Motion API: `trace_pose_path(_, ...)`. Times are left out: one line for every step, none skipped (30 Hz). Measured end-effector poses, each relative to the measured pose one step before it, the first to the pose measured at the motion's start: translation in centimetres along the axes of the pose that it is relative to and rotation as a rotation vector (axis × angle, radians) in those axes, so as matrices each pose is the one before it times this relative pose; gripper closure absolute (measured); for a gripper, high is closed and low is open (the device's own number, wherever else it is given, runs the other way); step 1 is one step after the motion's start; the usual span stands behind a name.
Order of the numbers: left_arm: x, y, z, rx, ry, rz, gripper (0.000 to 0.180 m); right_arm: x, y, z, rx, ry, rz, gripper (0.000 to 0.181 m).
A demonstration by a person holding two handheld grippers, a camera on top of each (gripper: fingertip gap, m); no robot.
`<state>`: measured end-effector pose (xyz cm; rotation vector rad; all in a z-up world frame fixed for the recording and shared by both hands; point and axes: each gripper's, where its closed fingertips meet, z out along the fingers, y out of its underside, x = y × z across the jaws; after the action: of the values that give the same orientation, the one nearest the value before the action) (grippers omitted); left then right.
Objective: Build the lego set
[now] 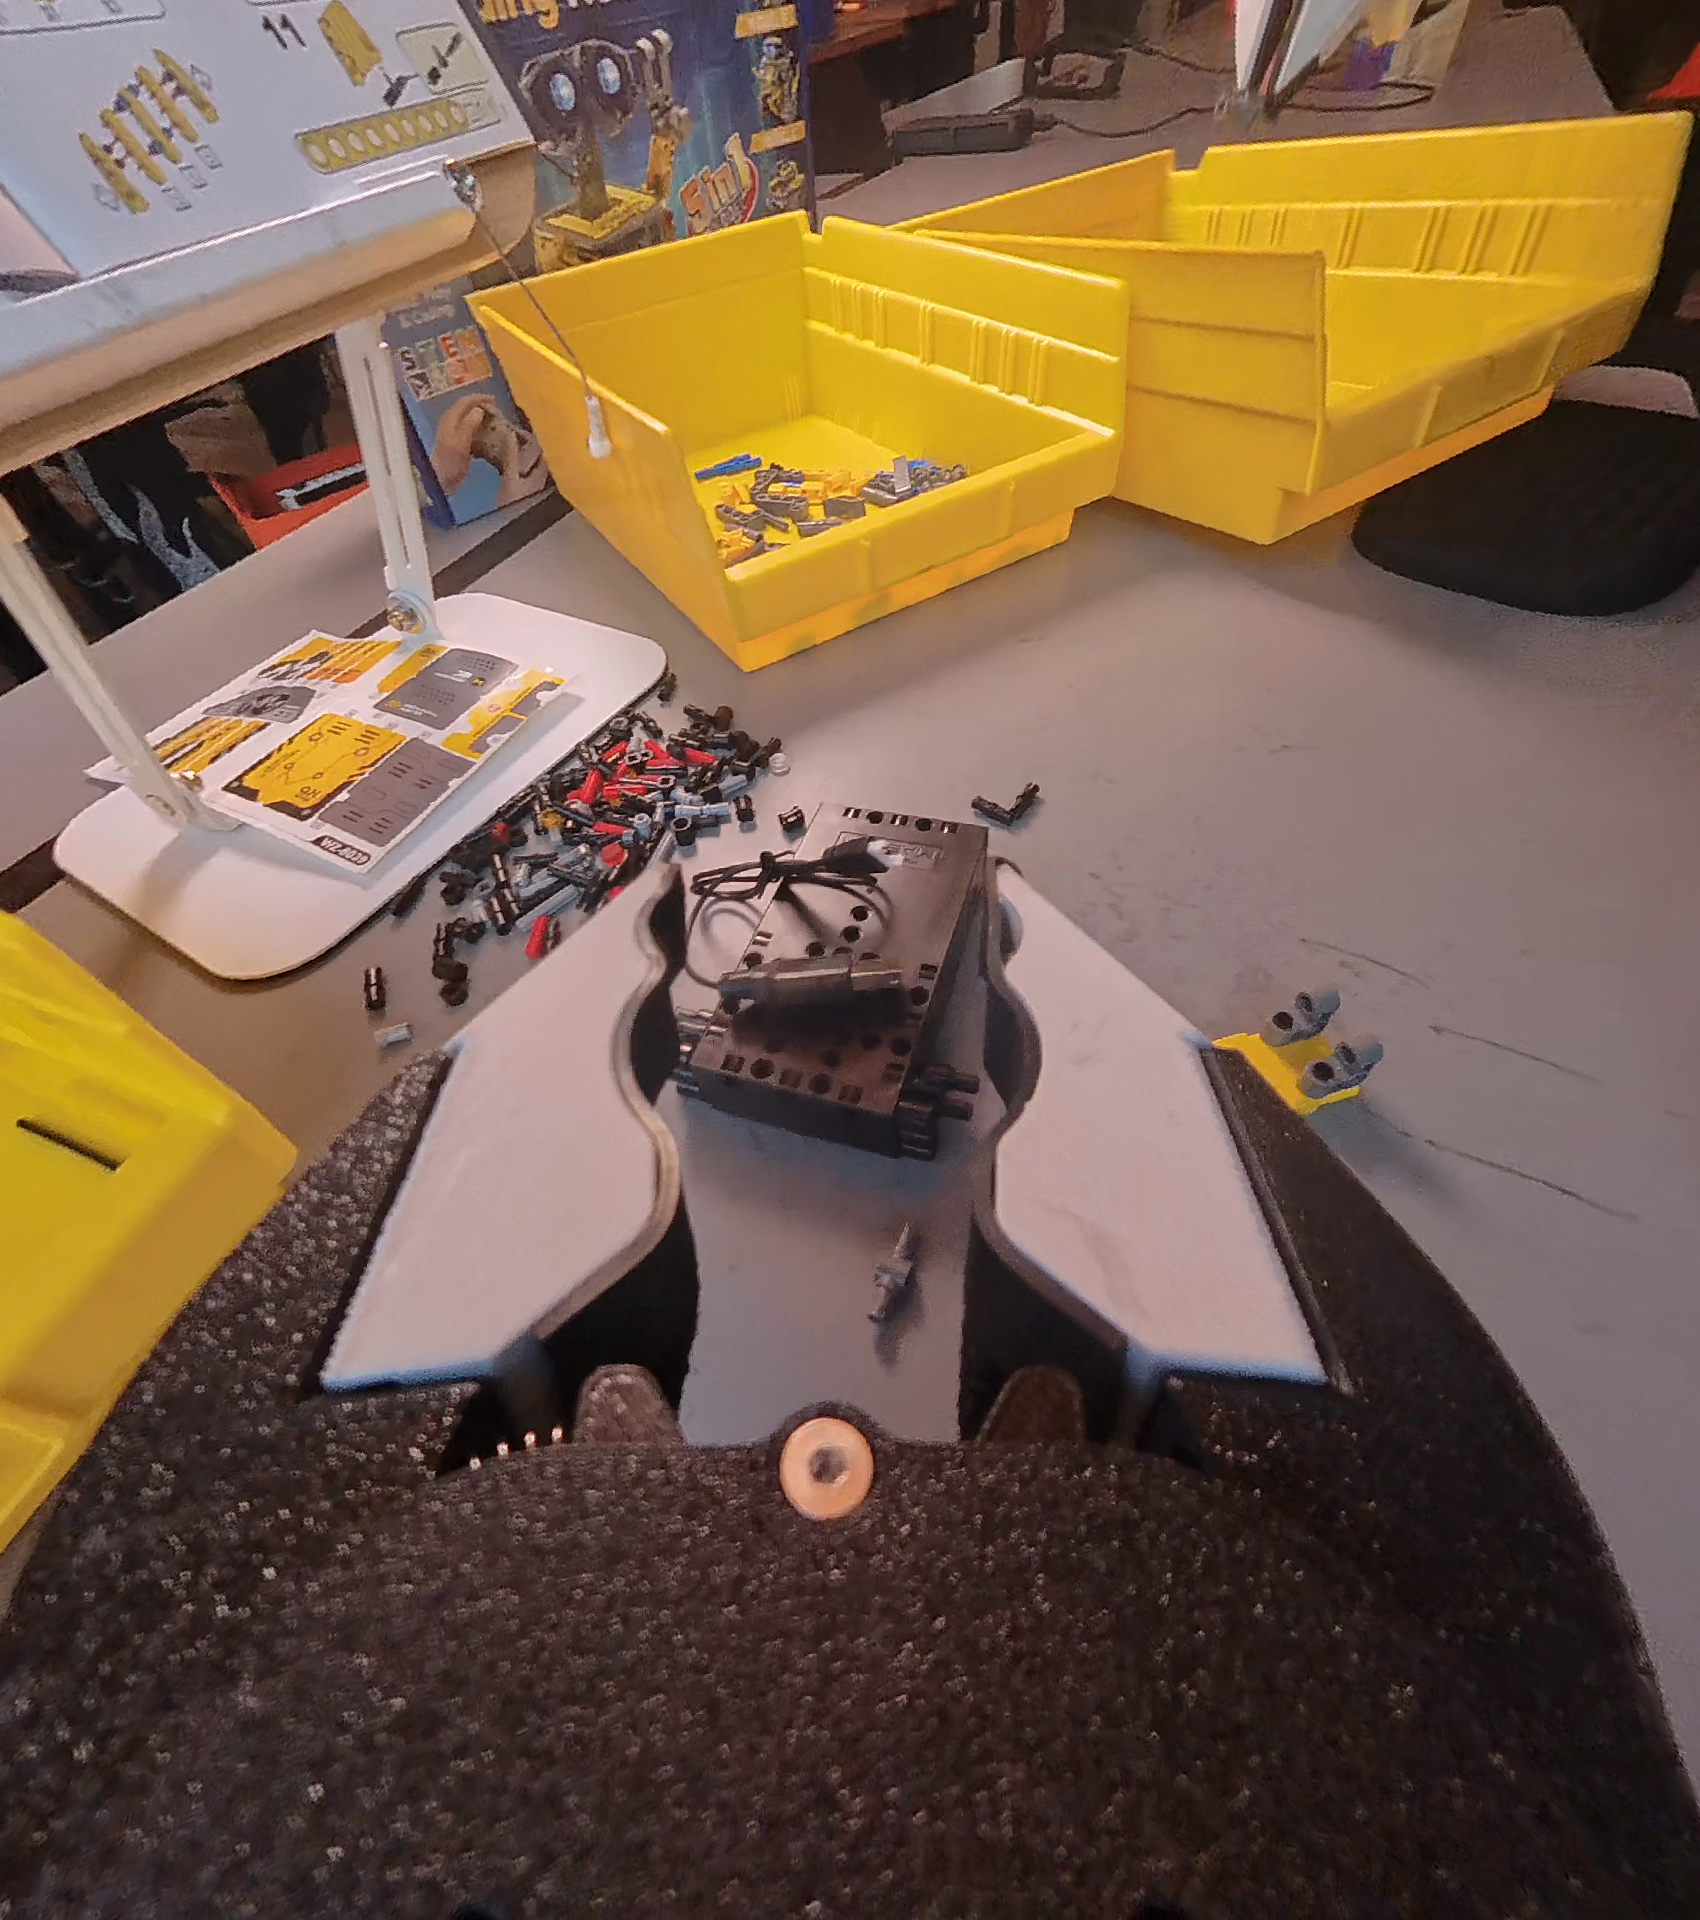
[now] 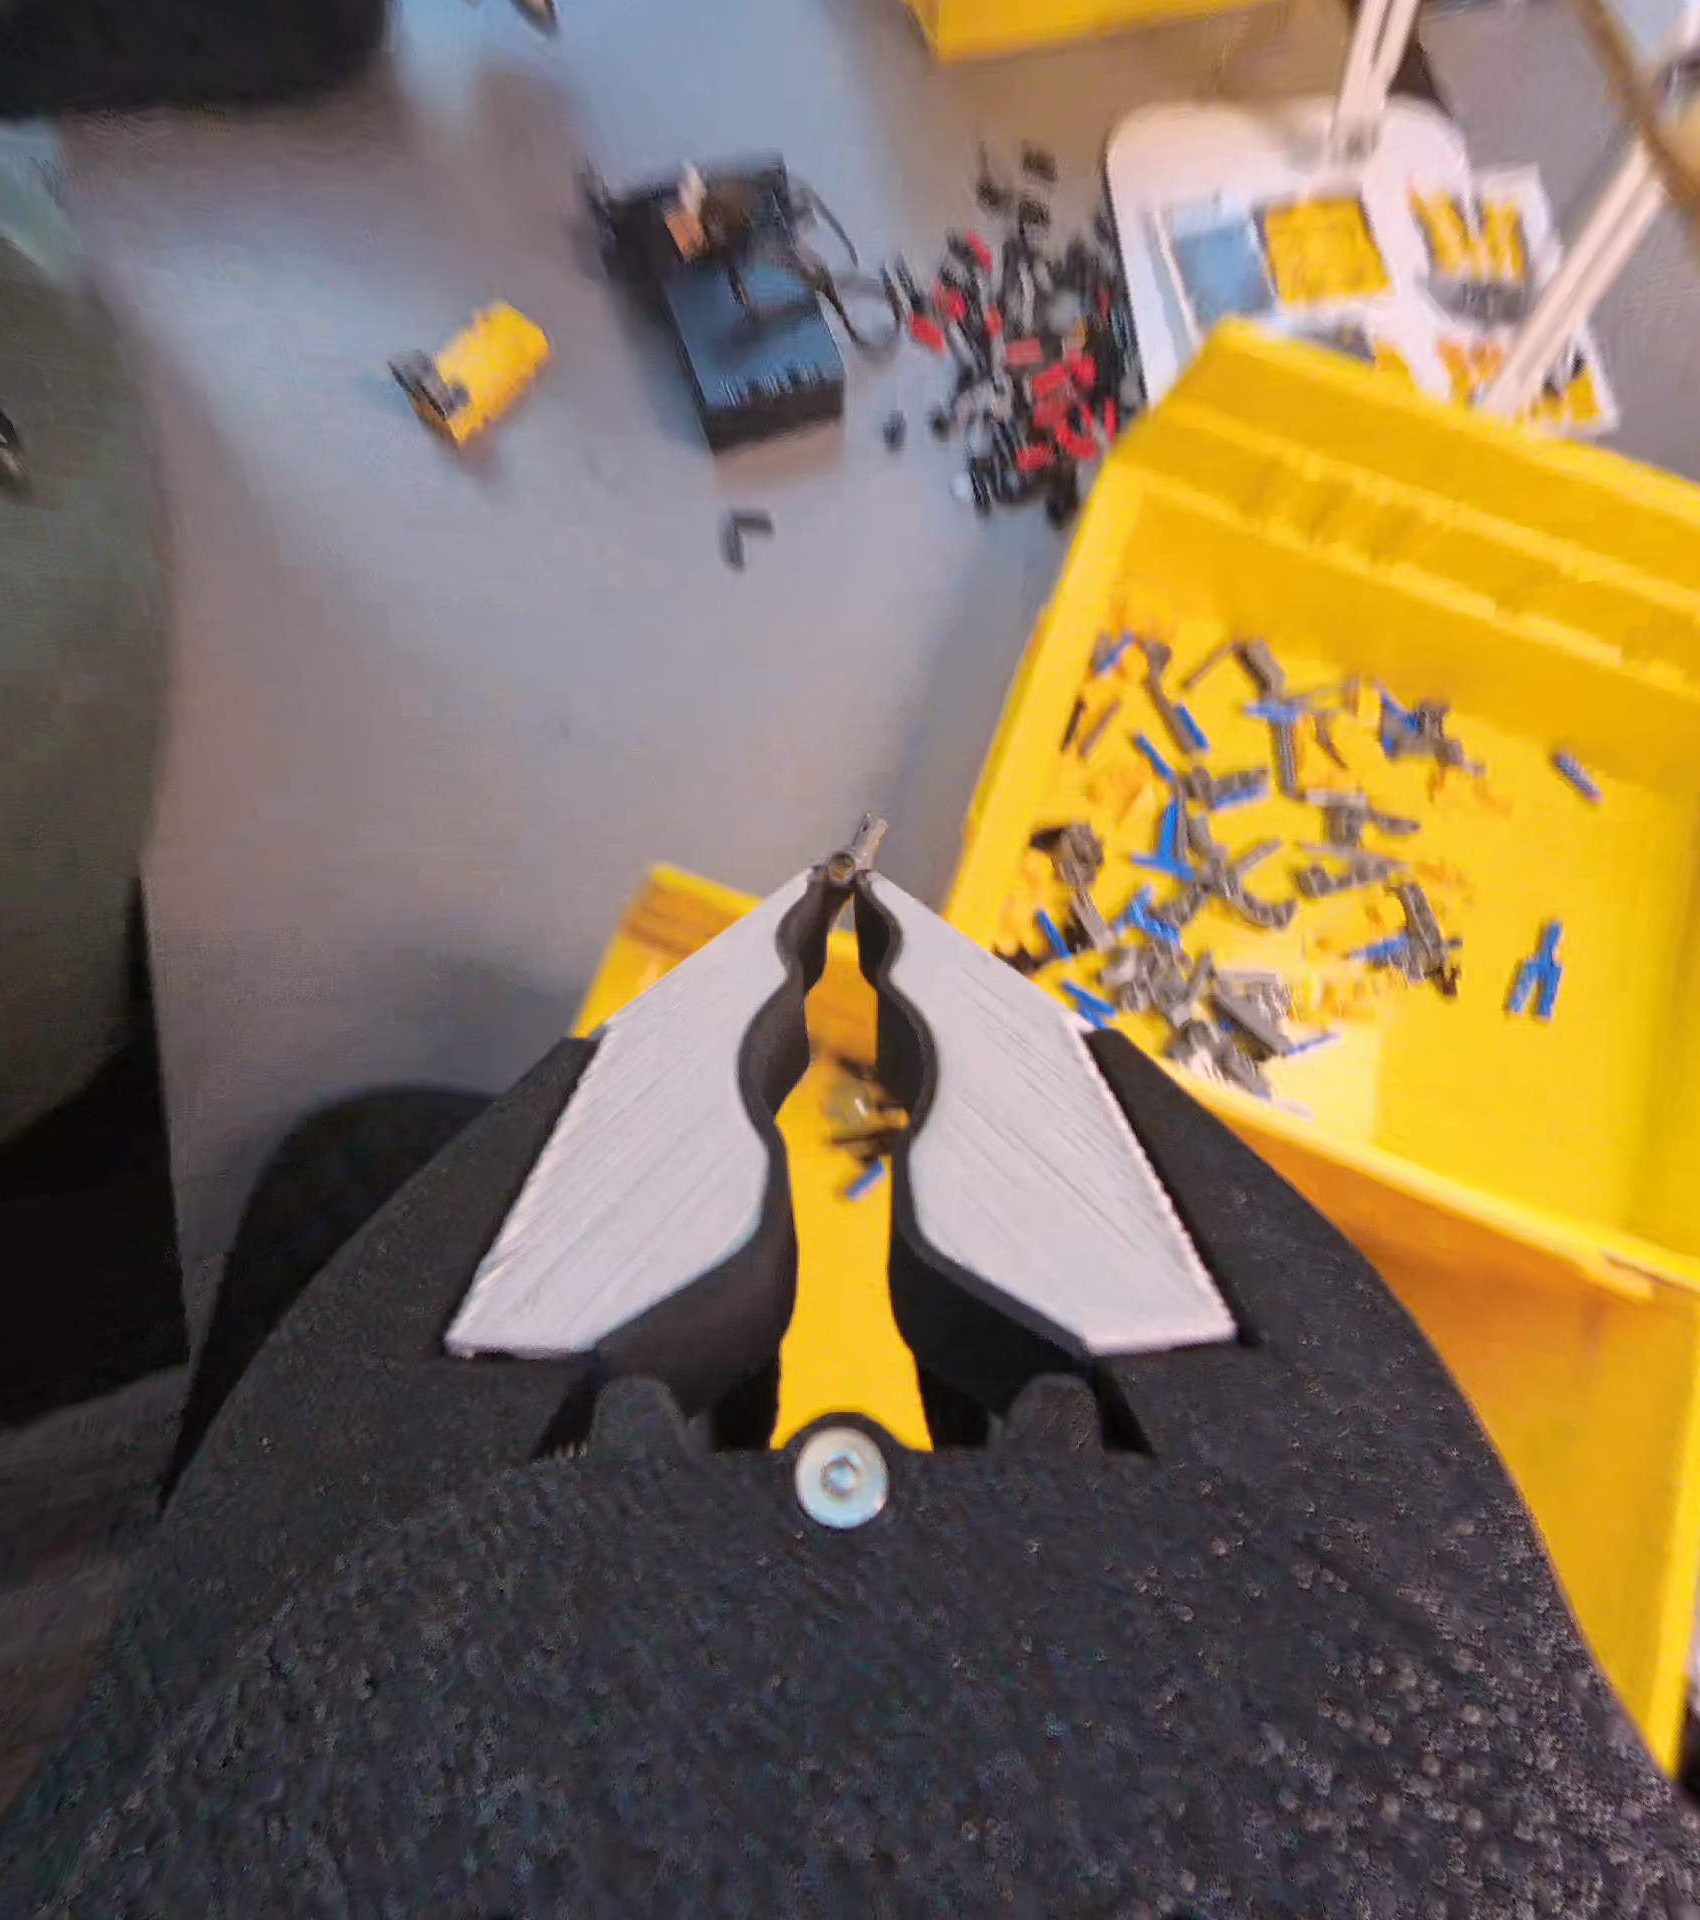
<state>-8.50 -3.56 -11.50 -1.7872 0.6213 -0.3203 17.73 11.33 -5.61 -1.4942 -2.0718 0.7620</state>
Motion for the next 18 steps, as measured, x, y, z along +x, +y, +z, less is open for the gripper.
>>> trace_pose_path(0.441, -0.083, 0.227, -0.0038, 0.0200, 0.0106, 0.124, -1.764, -2.446, 0.687, 0.0434, 0.0006, -0.0131, 0.178)
trace_pose_path(0.460, -0.015, 0.218, -0.0085, 0.0189, 0.0156, 0.124, -1.811, -1.962, 1.123, 0.0226, -0.0010, -0.0156, 0.178)
trace_pose_path(0.460, 0.079, 0.173, -0.0136, 0.0171, 0.0188, 0.124, -1.505, -1.609, 1.451, 0.0161, 0.0132, -0.0012, 0.178)
trace_pose_path(0.472, 0.166, 0.132, -0.0178, 0.0156, 0.0223, 0.124, -1.400, -1.107, 1.743, 0.0076, 0.0078, 0.0255, 0.178)
trace_pose_path(0.478, 0.216, 0.052, -0.0201, 0.0153, 0.0249, 0.124, -1.467, -0.700, 1.953, 0.0068, -0.0102, 0.0357, 0.178)
trace_pose_path(0.516, 0.241, -0.035, -0.0196, 0.0169, 0.0243, 0.125, -1.384, -0.409, 2.105, 0.0145, -0.0211, 0.0204, 0.178)
trace_pose_path(0.573, 0.242, -0.084, -0.0172, 0.0203, 0.0205, 0.127, -0.898, 0.027, 2.242, 0.0059, -0.0103, 0.0159, 0.178)
trace_pose_path(0.569, 0.241, -0.125, -0.0150, 0.0211, 0.0152, 0.129, -0.462, 0.506, 2.326, -0.0104, -0.0001, 0.0105, 0.178)
trace_pose_path(0.527, 0.259, -0.119, -0.0136, 0.0202, 0.0105, 0.131, -0.441, 0.622, 2.234, -0.0136, -0.0107, 0.0208, 0.178)
trace_pose_path(0.543, 0.296, -0.097, -0.0123, 0.0211, 0.0067, 0.133, -0.269, 0.571, 2.053, -0.0122, -0.0080, 0.0224, 0.178)
trace_pose_path(0.559, 0.270, -0.023, -0.0094, 0.0227, 0.0033, 0.136, -0.170, 0.517, 1.799, -0.0126, -0.0062, 0.0136, 0.178)
trace_pose_path(0.604, 0.205, 0.084, -0.0063, 0.0244, 0.0009, 0.138, -0.052, 0.523, 1.502, -0.0188, -0.0049, 0.0130, 0.178)
trace_pose_path(0.659, 0.188, 0.207, -0.0074, 0.0260, 0.0019, 0.138, 0.013, 0.366, 1.178, -0.0134, -0.0039, 0.0104, 0.178)
trace_pose_path(0.679, 0.219, 0.312, -0.0126, 0.0259, 0.0064, 0.138, -0.004, 0.244, 0.874, -0.0110, -0.0076, 0.0154, 0.178)
trace_pose_path(0.614, 0.304, 0.386, -0.0190, 0.0238, 0.0101, 0.138, 0.018, 0.207, 0.620, -0.0129, -0.0058, 0.0122, 0.178)
trace_pose_path(0.535, 0.410, 0.410, -0.0263, 0.0205, 0.0117, 0.138, 0.027, 0.196, 0.449, -0.0154, -0.0018, 0.0027, 0.178)
trace_pose_path(0.390, 0.504, 0.381, -0.0314, 0.0146, 0.0120, 0.138, 0.091, 0.052, 0.297, -0.0076, 0.0062, -0.0021, 0.178)
trace_pose_path(0.185, 0.531, 0.294, -0.0321, 0.0053, 0.0110, 0.138, 0.081, -0.034, 0.192, -0.0035, 0.0083, -0.0010, 0.178)
